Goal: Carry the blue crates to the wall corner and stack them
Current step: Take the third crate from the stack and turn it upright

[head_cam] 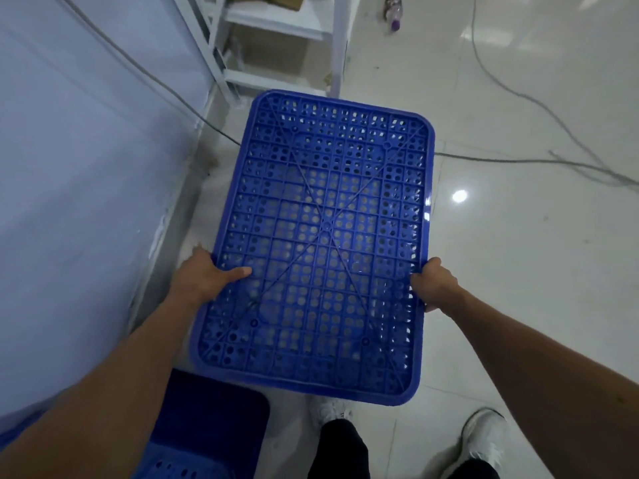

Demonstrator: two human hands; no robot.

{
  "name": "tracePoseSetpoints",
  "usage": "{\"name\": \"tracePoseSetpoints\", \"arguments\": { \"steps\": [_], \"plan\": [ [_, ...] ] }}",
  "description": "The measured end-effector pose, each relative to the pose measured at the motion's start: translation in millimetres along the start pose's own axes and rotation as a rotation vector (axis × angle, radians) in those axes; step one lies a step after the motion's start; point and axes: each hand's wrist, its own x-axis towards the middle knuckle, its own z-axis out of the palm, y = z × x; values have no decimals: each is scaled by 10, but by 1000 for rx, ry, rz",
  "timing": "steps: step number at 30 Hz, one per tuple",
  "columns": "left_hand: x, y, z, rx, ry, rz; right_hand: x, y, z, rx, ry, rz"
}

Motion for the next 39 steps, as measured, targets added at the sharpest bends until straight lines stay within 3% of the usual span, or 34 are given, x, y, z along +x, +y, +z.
{"name": "tracePoseSetpoints", "arguments": {
  "steps": [21, 39],
  "plan": [
    [-1587, 1590, 2344, 146, -5, 105, 413, 2656, -1625, -104, 119, 99],
    [-1905, 2448, 3351, 244, -97, 262, 712, 3914, -2291, 2, 198, 121]
  ]
}}
